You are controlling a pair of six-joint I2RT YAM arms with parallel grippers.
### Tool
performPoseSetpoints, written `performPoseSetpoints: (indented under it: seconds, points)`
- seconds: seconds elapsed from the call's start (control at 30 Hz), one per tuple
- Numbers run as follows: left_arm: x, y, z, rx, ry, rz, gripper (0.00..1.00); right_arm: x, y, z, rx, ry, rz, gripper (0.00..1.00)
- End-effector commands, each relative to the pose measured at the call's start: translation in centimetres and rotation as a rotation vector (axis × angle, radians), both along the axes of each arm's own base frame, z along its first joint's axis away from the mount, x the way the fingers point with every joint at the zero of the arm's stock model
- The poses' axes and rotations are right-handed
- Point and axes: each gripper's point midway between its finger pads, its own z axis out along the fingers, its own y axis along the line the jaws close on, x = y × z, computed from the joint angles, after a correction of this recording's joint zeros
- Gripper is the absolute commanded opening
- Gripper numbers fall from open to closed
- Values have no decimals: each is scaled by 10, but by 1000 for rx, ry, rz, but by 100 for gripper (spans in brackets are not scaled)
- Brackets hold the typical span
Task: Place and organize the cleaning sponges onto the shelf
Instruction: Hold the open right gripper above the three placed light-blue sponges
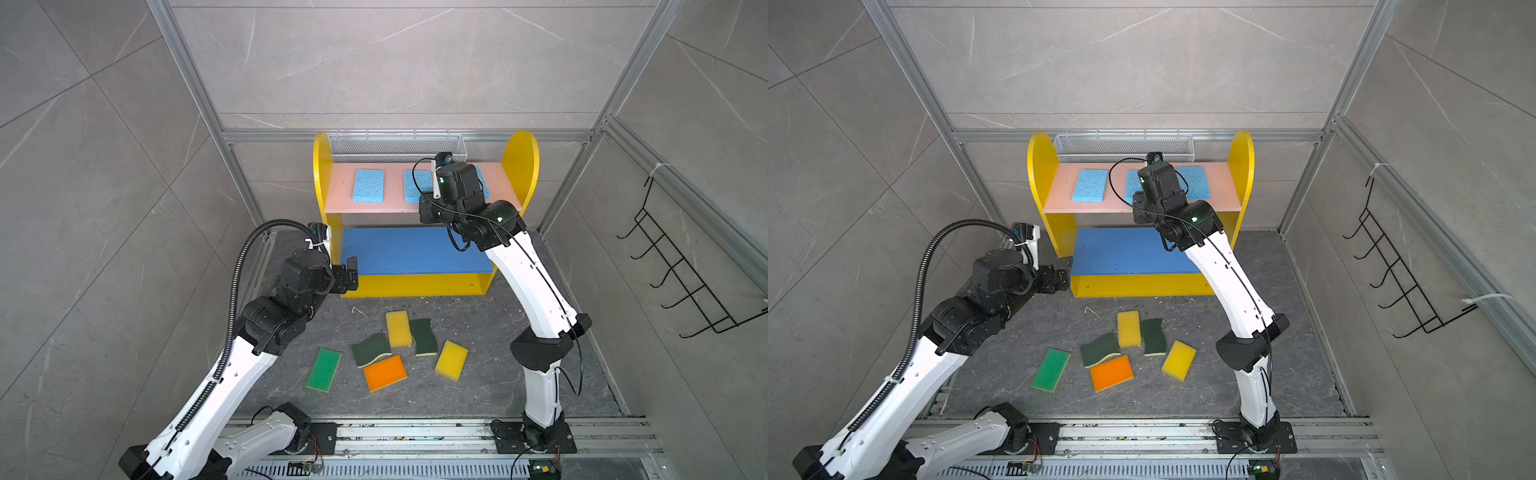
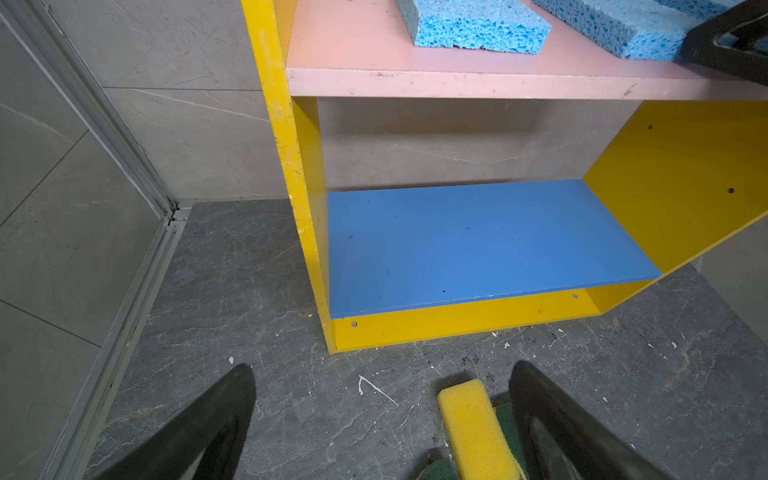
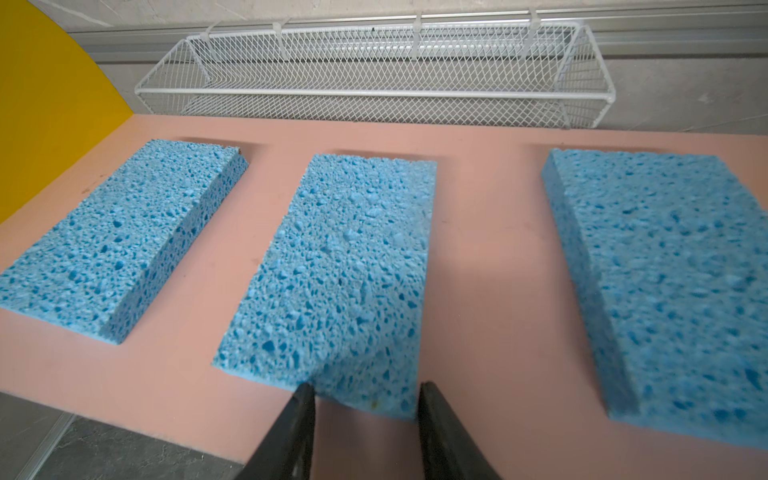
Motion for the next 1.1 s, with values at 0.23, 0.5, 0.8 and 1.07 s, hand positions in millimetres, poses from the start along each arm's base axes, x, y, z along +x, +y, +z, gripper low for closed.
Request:
performPoseSetpoints:
  seconds: [0.23,0.5,0.8,1.07]
  points:
    - [7,-1,10,-22,-40,11,97,8,1,-17,-29,33,-3,44]
    - [12,-4,6,-23,-30,5,97,13,-1,-20,-31,39,-15,44]
    - [15,-5,3,-21,-22,4,97,12,3,-23,-20,57,6,44]
    - [18,-7,4,-22,-21,1,97,-4,2,-13,3,65,52,43]
